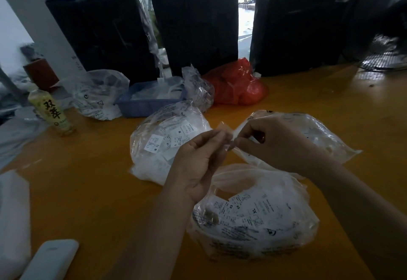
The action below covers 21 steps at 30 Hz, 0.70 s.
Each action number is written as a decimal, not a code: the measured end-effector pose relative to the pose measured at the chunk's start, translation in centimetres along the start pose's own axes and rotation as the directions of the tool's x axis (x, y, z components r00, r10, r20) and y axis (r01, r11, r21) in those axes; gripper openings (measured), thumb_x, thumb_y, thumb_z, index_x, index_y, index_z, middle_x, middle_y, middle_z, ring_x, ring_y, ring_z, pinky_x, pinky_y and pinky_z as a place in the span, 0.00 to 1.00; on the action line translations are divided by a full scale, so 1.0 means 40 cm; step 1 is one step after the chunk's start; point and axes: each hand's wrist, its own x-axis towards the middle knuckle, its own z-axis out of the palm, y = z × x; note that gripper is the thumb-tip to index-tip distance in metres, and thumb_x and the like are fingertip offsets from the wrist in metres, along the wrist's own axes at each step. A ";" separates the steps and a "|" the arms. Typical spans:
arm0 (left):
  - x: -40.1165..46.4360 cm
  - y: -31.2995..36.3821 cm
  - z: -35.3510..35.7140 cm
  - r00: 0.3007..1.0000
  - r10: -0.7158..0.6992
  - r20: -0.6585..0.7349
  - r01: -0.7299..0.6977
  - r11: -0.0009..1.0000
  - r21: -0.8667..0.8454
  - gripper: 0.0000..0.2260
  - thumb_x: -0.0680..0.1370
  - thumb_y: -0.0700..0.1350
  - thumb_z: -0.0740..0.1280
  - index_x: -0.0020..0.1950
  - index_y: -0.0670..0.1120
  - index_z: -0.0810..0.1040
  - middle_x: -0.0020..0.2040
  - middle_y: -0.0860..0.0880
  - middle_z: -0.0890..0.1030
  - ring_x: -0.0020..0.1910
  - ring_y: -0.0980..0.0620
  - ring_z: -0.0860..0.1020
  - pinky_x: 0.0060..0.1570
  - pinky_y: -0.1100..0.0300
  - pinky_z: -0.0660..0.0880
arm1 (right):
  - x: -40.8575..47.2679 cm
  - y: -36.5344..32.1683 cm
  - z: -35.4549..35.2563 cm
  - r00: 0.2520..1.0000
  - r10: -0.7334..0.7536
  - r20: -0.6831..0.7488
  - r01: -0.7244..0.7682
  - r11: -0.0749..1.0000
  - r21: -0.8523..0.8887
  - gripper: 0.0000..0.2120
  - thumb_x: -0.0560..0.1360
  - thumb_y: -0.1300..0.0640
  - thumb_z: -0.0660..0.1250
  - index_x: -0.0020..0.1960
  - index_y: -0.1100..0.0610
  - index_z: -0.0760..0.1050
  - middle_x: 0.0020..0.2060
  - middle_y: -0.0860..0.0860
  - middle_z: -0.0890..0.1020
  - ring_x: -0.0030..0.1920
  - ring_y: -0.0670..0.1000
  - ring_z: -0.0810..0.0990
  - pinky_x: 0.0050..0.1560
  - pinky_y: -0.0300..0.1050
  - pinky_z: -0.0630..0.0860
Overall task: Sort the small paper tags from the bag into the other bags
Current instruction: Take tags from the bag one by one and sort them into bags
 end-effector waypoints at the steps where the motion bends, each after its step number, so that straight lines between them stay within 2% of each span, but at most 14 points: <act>1: -0.001 -0.001 0.002 1.000 0.003 0.005 -0.003 1.000 -0.009 0.09 0.70 0.39 0.75 0.50 0.39 0.86 0.50 0.41 0.87 0.53 0.45 0.87 0.32 0.68 0.79 | 0.000 0.000 -0.001 1.000 0.002 0.001 -0.002 1.000 0.001 0.11 0.73 0.38 0.64 0.43 0.43 0.79 0.36 0.47 0.80 0.34 0.50 0.76 0.39 0.53 0.78; 4: -0.004 -0.005 0.004 1.000 -0.004 -0.022 0.005 1.000 0.030 0.19 0.70 0.43 0.76 0.60 0.40 0.82 0.54 0.42 0.88 0.54 0.45 0.87 0.26 0.69 0.76 | 0.002 0.004 0.001 0.999 0.008 -0.036 -0.007 1.000 0.022 0.08 0.73 0.40 0.64 0.40 0.43 0.77 0.36 0.50 0.80 0.35 0.50 0.76 0.39 0.52 0.77; 7: -0.003 -0.013 0.004 0.999 -0.016 -0.034 0.019 0.996 0.086 0.24 0.69 0.47 0.78 0.64 0.44 0.82 0.56 0.45 0.88 0.56 0.47 0.87 0.24 0.71 0.73 | 0.002 0.000 0.007 0.994 -0.007 -0.105 0.009 1.000 0.015 0.08 0.73 0.41 0.64 0.38 0.43 0.75 0.34 0.47 0.78 0.34 0.43 0.75 0.35 0.40 0.70; 10: -0.001 -0.018 0.007 0.998 -0.032 -0.052 0.033 0.999 0.029 0.23 0.64 0.46 0.80 0.59 0.44 0.85 0.55 0.45 0.88 0.55 0.47 0.87 0.26 0.70 0.76 | -0.002 -0.003 0.013 0.996 -0.016 -0.084 0.014 1.000 -0.019 0.10 0.73 0.40 0.64 0.40 0.45 0.76 0.33 0.45 0.78 0.35 0.38 0.76 0.32 0.35 0.69; 12: 0.004 -0.019 0.008 0.997 -0.041 -0.060 0.037 0.998 -0.058 0.18 0.64 0.42 0.79 0.53 0.41 0.87 0.55 0.42 0.88 0.54 0.46 0.87 0.30 0.68 0.80 | -0.002 0.000 0.015 0.998 -0.026 -0.050 0.024 0.999 -0.041 0.09 0.76 0.42 0.67 0.40 0.45 0.77 0.33 0.44 0.78 0.35 0.38 0.77 0.32 0.34 0.69; 15: 0.008 -0.019 0.007 0.996 -0.057 -0.067 0.045 0.984 -0.170 0.11 0.66 0.37 0.77 0.47 0.37 0.88 0.51 0.40 0.88 0.50 0.47 0.88 0.35 0.66 0.82 | 0.000 0.002 0.017 0.999 -0.035 -0.004 0.035 0.998 -0.059 0.10 0.77 0.40 0.66 0.41 0.44 0.77 0.33 0.43 0.79 0.33 0.41 0.77 0.32 0.36 0.69; 17: 0.009 -0.020 0.006 0.997 -0.041 -0.066 0.028 0.983 -0.181 0.09 0.66 0.35 0.76 0.45 0.36 0.88 0.49 0.38 0.88 0.46 0.48 0.88 0.36 0.65 0.82 | 0.000 0.002 0.013 0.999 -0.029 0.027 0.030 0.998 -0.061 0.11 0.76 0.39 0.65 0.43 0.44 0.78 0.35 0.44 0.80 0.34 0.43 0.77 0.34 0.39 0.73; 19: 0.011 -0.019 0.006 0.997 0.002 -0.080 -0.015 0.986 -0.167 0.07 0.66 0.35 0.76 0.43 0.36 0.87 0.49 0.37 0.87 0.46 0.46 0.88 0.38 0.63 0.83 | 0.001 0.011 0.002 1.000 0.002 0.012 -0.002 1.000 -0.019 0.03 0.78 0.46 0.67 0.47 0.44 0.77 0.40 0.43 0.80 0.38 0.42 0.79 0.40 0.40 0.77; 20: 0.012 -0.019 0.004 0.995 0.026 -0.091 -0.040 0.988 -0.150 0.08 0.66 0.34 0.76 0.44 0.36 0.87 0.49 0.37 0.87 0.47 0.45 0.88 0.40 0.62 0.84 | 0.002 0.016 -0.005 1.000 0.021 -0.013 -0.021 1.000 0.017 0.03 0.79 0.52 0.69 0.49 0.44 0.76 0.42 0.43 0.81 0.40 0.42 0.81 0.42 0.41 0.78; 21: 0.013 -0.018 0.003 0.994 0.050 -0.100 -0.063 0.990 -0.130 0.09 0.65 0.34 0.77 0.44 0.37 0.86 0.50 0.37 0.87 0.48 0.45 0.88 0.42 0.61 0.84 | 0.004 0.018 -0.011 0.998 0.043 -0.043 -0.040 0.997 0.061 0.08 0.79 0.56 0.69 0.52 0.43 0.74 0.43 0.43 0.81 0.40 0.43 0.82 0.41 0.41 0.79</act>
